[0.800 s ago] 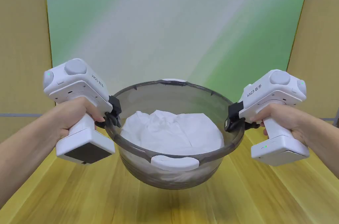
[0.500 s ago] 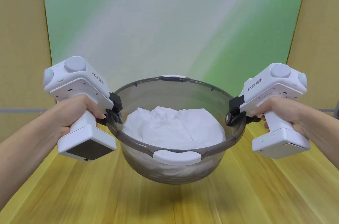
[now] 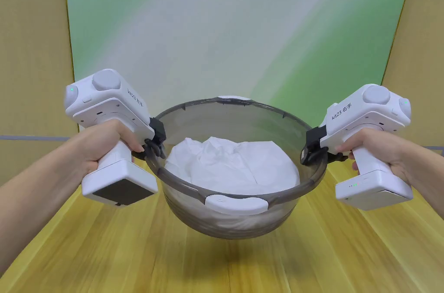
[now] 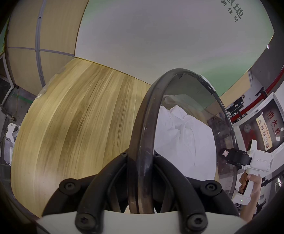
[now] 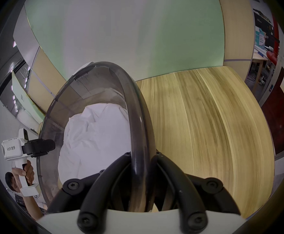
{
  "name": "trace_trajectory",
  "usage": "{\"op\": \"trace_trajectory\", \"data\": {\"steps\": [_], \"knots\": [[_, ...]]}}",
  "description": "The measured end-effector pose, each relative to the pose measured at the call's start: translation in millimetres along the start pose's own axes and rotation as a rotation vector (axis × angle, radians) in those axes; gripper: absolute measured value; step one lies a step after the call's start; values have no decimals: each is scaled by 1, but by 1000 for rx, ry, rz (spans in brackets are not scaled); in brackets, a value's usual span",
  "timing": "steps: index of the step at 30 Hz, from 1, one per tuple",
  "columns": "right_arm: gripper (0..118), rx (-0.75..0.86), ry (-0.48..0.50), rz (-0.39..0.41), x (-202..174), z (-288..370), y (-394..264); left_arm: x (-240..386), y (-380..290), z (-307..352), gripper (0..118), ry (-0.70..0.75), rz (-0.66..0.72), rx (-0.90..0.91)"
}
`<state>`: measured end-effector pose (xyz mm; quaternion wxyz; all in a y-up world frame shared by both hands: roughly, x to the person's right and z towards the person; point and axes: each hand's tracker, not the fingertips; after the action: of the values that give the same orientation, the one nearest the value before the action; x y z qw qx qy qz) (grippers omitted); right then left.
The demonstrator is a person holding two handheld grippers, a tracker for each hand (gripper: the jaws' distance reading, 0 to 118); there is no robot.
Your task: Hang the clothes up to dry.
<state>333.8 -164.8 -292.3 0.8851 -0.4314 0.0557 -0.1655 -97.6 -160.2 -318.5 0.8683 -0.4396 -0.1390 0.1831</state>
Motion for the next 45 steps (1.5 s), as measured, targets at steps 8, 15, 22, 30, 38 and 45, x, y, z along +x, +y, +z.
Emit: {"op": "trace_trajectory", "data": {"steps": [8,15,22,30,38,45], "knots": [[10,-27,-4,9,1,-5,-3,-1,-3,-3,12,10,10,-10],[10,-19,-19,17,-2,-7,-4,1,-5,-1,12,16,9,-2],[10,-22,1,15,1,-11,-6,1,-7,1,12,25,-3,0],[10,-45,-21,21,10,-35,9,-1,3,-30,12,7,12,-11],[10,-63,-30,-26,41,-84,24,-6,14,-95,12,22,36,-20],[10,-131,-56,-54,61,-127,32,-12,13,-143,12,54,63,-75]]}}
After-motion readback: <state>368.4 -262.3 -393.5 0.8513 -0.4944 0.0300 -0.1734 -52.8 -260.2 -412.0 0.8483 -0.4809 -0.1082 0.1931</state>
